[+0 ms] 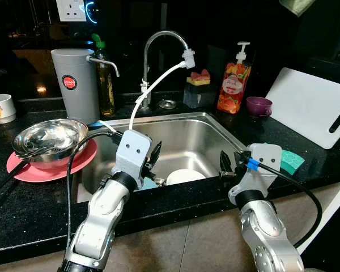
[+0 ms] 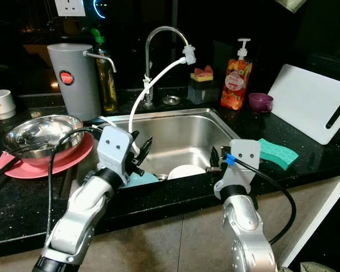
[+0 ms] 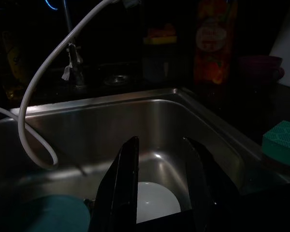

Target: Kitchen organization

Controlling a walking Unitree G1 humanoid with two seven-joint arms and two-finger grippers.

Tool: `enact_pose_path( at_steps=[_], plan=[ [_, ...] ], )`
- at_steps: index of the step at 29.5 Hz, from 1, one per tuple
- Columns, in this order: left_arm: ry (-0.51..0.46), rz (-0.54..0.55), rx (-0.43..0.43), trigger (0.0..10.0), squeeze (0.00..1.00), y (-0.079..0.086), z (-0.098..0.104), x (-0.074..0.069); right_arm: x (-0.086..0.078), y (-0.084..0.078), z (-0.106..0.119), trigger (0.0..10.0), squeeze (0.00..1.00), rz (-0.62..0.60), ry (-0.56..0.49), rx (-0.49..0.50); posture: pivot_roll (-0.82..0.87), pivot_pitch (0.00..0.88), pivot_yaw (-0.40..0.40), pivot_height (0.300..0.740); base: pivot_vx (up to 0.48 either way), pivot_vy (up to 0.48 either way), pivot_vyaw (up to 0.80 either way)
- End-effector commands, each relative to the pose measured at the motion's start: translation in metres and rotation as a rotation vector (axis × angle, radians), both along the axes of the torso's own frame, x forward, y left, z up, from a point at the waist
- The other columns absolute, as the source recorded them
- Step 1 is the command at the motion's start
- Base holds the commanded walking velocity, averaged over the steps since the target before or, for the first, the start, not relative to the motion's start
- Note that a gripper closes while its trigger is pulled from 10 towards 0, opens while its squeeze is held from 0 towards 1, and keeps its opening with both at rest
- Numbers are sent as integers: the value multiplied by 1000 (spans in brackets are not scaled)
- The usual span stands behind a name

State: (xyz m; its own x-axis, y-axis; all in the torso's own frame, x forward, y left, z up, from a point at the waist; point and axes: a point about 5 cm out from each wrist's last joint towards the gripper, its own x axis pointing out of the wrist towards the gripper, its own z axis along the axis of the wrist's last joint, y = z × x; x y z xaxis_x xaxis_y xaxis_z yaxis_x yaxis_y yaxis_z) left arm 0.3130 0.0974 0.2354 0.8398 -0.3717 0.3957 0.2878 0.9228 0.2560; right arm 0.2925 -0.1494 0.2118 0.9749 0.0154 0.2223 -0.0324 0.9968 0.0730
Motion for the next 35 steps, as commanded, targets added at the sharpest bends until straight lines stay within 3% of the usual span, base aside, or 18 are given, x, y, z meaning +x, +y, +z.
enact_pose_path(
  at_steps=[1, 35],
  plan=[
    [1, -5, 9, 10000, 0, -2, 1, 2, -2, -1, 2, 10000, 0, -8, -4, 11, 34, 43, -54, 740, 0, 0, 0],
    [-4, -1, -9, 10000, 0, -5, 3, 2, -1, -2, 1, 10000, 0, -8, 1, 5, 38, 39, -57, 740, 0, 0, 0]
  ],
)
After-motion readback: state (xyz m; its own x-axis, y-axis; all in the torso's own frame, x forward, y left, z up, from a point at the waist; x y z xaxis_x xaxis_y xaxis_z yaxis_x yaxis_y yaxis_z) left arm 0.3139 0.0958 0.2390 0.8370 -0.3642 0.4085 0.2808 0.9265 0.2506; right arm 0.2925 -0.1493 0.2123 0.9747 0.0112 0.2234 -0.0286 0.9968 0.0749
